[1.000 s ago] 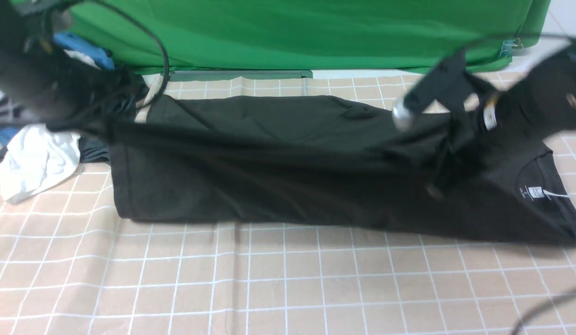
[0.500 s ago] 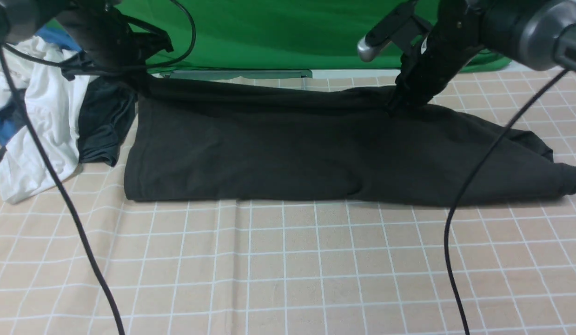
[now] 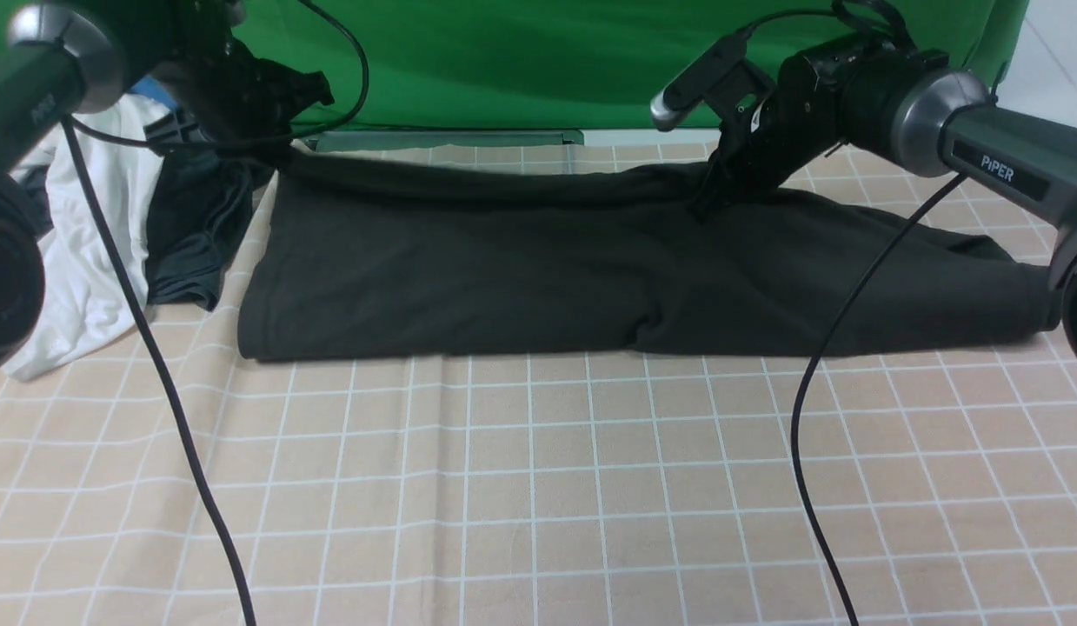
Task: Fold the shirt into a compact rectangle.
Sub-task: 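Fold the black garment in half by bringing its near edge over to the far edge, then pull the folded dark garment lengthwise by its ends to straighten it flat on the table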
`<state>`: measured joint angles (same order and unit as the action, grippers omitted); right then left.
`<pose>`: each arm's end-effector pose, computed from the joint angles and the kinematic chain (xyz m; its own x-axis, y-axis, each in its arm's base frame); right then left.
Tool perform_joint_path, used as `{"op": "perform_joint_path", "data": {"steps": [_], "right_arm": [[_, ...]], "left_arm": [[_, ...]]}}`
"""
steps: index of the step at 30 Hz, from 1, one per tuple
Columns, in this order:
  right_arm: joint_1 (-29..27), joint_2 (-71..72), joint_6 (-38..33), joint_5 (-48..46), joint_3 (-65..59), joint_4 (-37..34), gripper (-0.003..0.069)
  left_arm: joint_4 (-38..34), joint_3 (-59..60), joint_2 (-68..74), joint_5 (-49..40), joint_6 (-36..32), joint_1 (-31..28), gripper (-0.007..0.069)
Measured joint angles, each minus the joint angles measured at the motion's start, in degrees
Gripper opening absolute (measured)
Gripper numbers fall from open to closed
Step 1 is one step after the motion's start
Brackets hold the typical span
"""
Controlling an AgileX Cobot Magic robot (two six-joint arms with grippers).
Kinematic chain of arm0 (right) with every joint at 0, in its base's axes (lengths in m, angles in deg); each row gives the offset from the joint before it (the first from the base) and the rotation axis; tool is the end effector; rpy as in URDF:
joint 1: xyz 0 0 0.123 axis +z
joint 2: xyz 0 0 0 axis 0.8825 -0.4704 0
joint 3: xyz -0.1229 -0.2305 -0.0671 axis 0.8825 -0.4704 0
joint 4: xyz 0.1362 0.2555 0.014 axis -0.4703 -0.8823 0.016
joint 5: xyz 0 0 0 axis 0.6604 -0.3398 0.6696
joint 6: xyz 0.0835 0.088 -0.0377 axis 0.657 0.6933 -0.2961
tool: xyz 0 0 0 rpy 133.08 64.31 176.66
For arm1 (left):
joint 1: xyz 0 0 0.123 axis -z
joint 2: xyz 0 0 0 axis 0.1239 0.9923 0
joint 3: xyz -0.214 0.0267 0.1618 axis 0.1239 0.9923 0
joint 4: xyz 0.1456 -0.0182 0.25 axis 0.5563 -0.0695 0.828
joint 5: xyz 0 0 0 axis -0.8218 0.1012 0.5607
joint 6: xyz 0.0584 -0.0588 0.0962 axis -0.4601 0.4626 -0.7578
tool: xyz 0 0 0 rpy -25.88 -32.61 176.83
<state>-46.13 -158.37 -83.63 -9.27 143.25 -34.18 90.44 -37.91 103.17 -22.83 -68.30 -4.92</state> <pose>0.5673 0.1512 0.1264 -0.5329 -0.6130 -0.5833 -0.5169 0.7816 -0.3493 0.5659 -0.0209 0.1623 -0.7985 -0.2752 -0.5355 -0.2199 0.9613 -0.1661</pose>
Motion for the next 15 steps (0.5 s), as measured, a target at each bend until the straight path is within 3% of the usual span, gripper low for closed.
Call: {"op": "perform_joint_path", "data": {"steps": [6, 9, 12, 15], "right_arm": [[-0.1, 0.6, 0.1, 5.2, 0.3, 0.3, 0.0328], [-0.1, 2.5, 0.3, 2.6, 0.3, 0.4, 0.0378], [-0.1, 6.5, 3.5, -4.2, 0.3, 0.6, 0.0328], [-0.1, 10.9, 5.1, -12.5, 0.4, 0.6, 0.0129]], "left_arm": [[0.8, -0.2, -0.6, -0.1, -0.2, -0.3, 0.0320], [-1.7, -0.2, -1.9, -2.7, -3.6, -0.3, 0.0325], [-7.5, -0.3, -4.7, -6.4, -10.4, 0.7, 0.0251], [-11.0, -0.4, -5.8, -8.9, -14.5, 4.1, 0.0104]]}}
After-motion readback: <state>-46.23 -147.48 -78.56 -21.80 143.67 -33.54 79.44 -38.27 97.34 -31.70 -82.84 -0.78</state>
